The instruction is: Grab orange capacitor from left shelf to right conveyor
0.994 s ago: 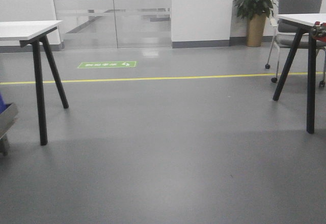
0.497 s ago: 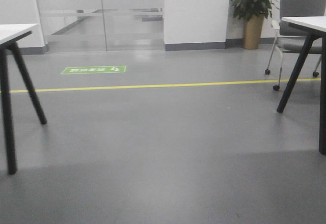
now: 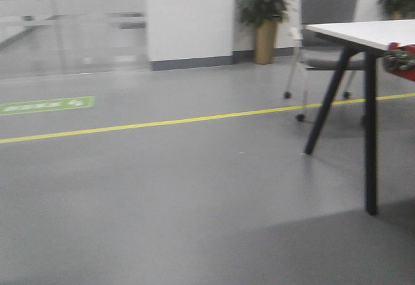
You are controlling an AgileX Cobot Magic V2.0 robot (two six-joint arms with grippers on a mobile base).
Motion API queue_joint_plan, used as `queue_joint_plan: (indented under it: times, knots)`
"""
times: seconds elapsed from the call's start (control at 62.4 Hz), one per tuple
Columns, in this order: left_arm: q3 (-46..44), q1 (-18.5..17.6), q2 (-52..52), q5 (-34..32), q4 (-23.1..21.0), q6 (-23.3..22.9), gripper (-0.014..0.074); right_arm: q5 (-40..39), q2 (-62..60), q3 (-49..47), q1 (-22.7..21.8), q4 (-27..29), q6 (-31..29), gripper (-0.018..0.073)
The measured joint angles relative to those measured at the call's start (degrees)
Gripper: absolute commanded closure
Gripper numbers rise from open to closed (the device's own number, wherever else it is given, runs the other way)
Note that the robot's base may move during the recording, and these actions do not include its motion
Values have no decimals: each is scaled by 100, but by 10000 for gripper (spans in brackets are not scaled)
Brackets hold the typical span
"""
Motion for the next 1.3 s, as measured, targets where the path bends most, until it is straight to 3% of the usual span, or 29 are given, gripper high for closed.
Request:
queue_joint_plan:
  times: [1.298]
  knots:
    - [0,0,0,0,0,0,701,0,0,0,0,0,0,502]
